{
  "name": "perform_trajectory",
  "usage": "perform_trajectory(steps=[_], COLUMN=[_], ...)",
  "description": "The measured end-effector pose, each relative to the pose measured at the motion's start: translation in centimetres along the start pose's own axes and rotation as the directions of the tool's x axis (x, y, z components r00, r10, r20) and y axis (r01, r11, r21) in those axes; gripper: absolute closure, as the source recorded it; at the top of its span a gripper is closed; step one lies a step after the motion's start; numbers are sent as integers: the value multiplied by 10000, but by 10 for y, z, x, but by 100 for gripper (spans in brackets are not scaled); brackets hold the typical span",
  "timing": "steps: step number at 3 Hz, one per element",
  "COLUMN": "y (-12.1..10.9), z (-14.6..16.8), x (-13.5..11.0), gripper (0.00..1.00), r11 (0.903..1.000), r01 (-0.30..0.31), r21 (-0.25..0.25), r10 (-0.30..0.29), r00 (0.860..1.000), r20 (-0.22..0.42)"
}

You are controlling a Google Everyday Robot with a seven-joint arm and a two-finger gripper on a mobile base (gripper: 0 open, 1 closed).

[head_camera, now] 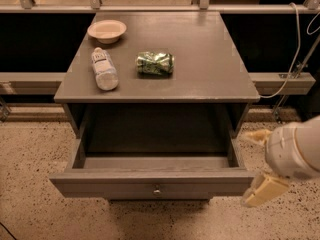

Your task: Close top drawer

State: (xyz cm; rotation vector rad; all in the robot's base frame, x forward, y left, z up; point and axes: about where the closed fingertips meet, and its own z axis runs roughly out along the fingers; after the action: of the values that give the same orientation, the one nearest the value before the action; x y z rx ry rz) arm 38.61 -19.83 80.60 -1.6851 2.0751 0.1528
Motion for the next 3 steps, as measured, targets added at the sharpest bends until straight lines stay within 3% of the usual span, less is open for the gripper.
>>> perform_trajectory(steps=[1, 2, 3], y=[31, 57, 84], z=[38, 76, 122], x=[-16, -19, -16], gripper=[39, 61, 85], r11=[9992, 9952, 9900], r01=[411, 967, 1328], r21=[-6, -153, -481], r10=[-406, -919, -1226], r00=[9876, 9766, 9769], r20=[1517, 1946, 1749])
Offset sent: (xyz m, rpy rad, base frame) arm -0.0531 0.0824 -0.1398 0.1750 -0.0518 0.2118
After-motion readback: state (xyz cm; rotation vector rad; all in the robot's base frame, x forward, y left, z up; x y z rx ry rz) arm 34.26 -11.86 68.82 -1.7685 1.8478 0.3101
